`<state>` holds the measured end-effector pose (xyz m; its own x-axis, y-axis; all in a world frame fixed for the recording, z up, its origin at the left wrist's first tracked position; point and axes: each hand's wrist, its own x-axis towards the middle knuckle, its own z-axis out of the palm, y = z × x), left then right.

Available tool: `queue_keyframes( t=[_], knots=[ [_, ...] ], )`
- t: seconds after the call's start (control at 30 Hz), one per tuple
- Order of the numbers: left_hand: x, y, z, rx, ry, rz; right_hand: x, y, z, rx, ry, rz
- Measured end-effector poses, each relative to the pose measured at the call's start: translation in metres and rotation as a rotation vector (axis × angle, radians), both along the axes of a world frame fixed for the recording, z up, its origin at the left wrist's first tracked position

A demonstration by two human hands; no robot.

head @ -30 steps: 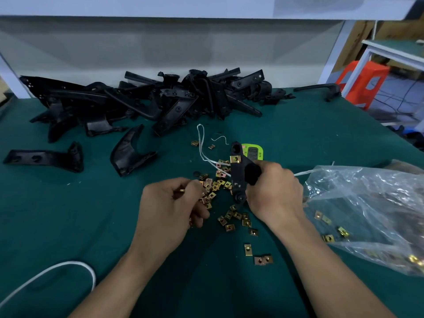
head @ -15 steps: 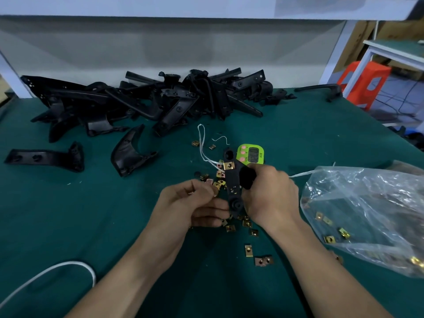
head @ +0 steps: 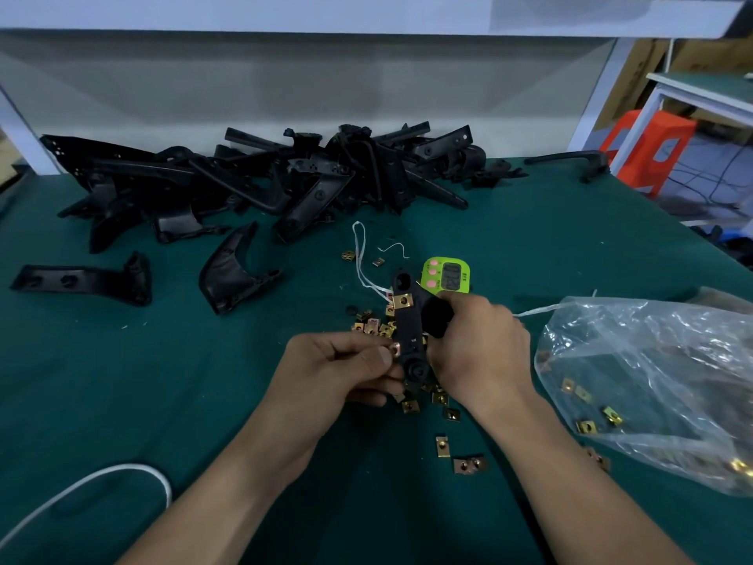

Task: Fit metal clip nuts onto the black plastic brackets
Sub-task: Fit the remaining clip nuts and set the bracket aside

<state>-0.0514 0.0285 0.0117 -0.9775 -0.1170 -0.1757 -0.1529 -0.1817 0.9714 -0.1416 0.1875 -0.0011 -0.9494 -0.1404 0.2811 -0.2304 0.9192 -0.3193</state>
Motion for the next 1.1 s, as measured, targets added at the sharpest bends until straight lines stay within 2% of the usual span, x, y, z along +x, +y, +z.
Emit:
queue_keyframes(
  t=[0.3,0.53,0.73,0.87,1.1],
  knots=[
    [0.000,-0.004,0.003,-0.021,0.017,-0.011,-0.001,0.002,0.001,0.016,0.047,-0.017],
    [0.000,-0.005,-0.001,-0.061,0.036,-0.040,0.000,0.002,0.004,0.117,0.021,0.016],
    [0.000,-0.010,-0.002,-0.169,0.030,-0.080,0.009,-0.004,0.007,0.218,0.074,0.034],
    [0.004,-0.008,-0.003,-0.100,0.002,-0.057,0.013,-0.011,0.007,0.248,0.061,0.015],
    [0.005,-0.001,-0.003,-0.095,0.066,-0.044,0.018,-0.011,0.007,0.155,-0.047,0.035]
  ],
)
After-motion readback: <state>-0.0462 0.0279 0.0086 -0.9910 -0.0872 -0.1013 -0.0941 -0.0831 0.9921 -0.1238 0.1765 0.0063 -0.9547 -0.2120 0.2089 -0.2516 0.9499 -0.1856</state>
